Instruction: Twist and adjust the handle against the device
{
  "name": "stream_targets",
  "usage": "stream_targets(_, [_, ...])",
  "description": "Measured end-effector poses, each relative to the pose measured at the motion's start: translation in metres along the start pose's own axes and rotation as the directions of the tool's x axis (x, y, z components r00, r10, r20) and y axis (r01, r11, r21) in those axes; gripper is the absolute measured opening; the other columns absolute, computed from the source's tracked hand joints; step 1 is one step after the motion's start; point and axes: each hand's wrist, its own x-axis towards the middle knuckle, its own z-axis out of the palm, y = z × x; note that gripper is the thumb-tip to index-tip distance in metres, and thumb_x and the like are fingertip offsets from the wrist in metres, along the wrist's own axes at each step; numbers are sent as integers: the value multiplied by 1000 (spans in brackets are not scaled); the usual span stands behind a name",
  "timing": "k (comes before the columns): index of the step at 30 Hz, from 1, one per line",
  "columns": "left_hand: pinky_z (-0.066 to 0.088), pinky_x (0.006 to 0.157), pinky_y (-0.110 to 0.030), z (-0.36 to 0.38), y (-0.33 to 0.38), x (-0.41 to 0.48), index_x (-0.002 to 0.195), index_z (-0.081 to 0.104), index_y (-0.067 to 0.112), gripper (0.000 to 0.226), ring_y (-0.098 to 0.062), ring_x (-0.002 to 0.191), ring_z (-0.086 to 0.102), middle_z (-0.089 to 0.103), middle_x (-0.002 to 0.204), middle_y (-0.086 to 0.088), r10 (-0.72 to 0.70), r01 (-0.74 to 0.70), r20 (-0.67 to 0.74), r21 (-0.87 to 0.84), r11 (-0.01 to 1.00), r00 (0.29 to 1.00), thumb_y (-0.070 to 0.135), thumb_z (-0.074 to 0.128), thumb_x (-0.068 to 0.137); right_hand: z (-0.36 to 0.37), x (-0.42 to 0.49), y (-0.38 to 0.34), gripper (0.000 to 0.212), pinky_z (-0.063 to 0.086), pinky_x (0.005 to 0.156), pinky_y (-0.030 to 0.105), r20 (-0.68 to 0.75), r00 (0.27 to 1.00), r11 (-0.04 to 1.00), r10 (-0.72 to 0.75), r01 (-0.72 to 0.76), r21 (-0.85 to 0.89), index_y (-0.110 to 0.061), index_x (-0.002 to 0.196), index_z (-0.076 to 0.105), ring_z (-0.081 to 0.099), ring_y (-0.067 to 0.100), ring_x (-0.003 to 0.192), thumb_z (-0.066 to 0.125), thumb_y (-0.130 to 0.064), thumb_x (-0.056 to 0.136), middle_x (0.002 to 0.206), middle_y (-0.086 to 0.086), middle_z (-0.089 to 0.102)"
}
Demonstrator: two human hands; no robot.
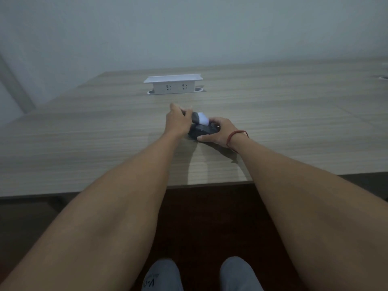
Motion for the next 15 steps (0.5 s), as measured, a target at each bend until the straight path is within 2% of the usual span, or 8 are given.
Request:
stream_targets(2, [39,76,-32,-6,3,2,112,45,2,26,-29,99,56,58,112,-15,-21,25,-75,52,998,997,24,44,99,1,0,0,77,42,107,36,-2,1000,1000,14,-14,0,-18,134,51,52,22,122,84,-32,66,134,4,54])
stream_targets(4, [39,75,-32,-10,5,7,105,44,6,19,-26,93,54,56,105,-13,-23,23,-74,8,1000,997,24,44,99,1,0,0,78,42,108,36,-8,1000,1000,12,-12,4,-17,134,51,52,22,122,84,-33,65,134,4,54])
stream_targets(6, [44,73,-36,-11,9,7,97,47,8,22,-33,93,59,60,101,-20,-31,32,32,-55,998,999,30,48,97,1,0,-1,74,44,105,36,-5,1000,1000,2,-2,0,-18,131,53,55,23,119,84,-32,65,130,4,57])
stream_targets(7, [48,74,-41,-8,10,8,95,50,6,26,-40,98,61,62,105,-29,-31,34,96,-26,999,995,33,50,95,1,0,-1,71,46,103,37,-4,1000,1000,-1,1,-4,-18,129,55,56,24,118,83,-31,66,128,4,59])
stream_targets(9, [51,81,-45,-7,15,9,93,49,2,30,-45,106,60,60,114,-34,-16,0,162,99,995,987,33,50,95,1,0,-1,69,47,101,36,1,1000,1000,-6,6,-14,-17,129,55,56,24,116,83,-29,67,127,5,59])
stream_targets(12, [47,86,-43,-13,31,10,123,41,-6,40,-40,111,57,57,122,-28,-7,-19,123,213,977,992,24,47,98,1,-2,-2,75,44,104,33,-8,1000,999,2,-2,-35,-14,134,50,53,23,121,83,-29,68,134,6,54])
stream_targets(15, [50,82,-43,-12,32,13,128,43,-10,48,-44,111,58,57,122,-32,-6,-25,167,184,983,986,27,47,98,0,-3,-4,68,45,100,34,4,1000,998,-4,4,-56,-14,130,53,54,25,118,82,-29,70,131,7,56])
